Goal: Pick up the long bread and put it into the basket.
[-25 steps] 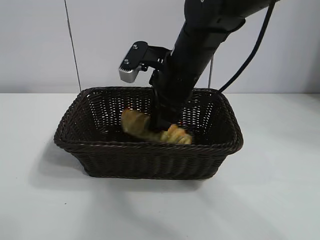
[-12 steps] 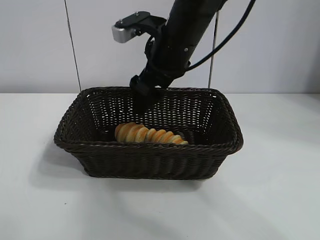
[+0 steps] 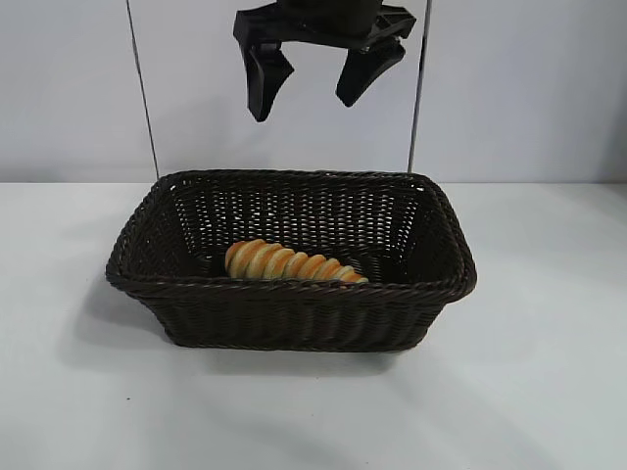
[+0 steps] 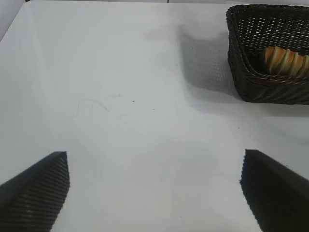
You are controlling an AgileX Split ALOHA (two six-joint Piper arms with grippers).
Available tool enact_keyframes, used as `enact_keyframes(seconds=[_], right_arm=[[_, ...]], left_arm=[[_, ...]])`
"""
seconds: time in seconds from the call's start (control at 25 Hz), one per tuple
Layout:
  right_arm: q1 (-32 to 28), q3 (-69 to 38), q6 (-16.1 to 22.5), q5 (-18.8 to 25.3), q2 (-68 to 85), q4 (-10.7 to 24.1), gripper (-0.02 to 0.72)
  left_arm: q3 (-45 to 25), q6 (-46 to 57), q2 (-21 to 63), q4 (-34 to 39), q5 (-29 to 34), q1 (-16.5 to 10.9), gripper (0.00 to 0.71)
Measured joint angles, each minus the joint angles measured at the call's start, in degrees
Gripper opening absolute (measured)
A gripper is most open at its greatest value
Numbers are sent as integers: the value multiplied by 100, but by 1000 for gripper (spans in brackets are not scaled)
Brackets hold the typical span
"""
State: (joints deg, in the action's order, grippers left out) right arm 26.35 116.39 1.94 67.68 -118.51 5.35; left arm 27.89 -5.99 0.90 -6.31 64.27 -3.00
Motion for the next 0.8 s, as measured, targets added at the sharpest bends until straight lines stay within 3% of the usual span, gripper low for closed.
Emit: enact_keyframes(seconds=[0.16, 0.48, 0.8], right_arm=[[-596, 27, 185, 291, 0, 188, 694], [-1697, 174, 404, 330, 263, 232, 694], [-1956, 196, 404, 356, 693, 213, 694]], left_arm=[[0, 0, 0, 0, 0, 0, 695], [0, 0, 0, 0, 0, 0, 695], [0, 0, 0, 0, 0, 0, 695]])
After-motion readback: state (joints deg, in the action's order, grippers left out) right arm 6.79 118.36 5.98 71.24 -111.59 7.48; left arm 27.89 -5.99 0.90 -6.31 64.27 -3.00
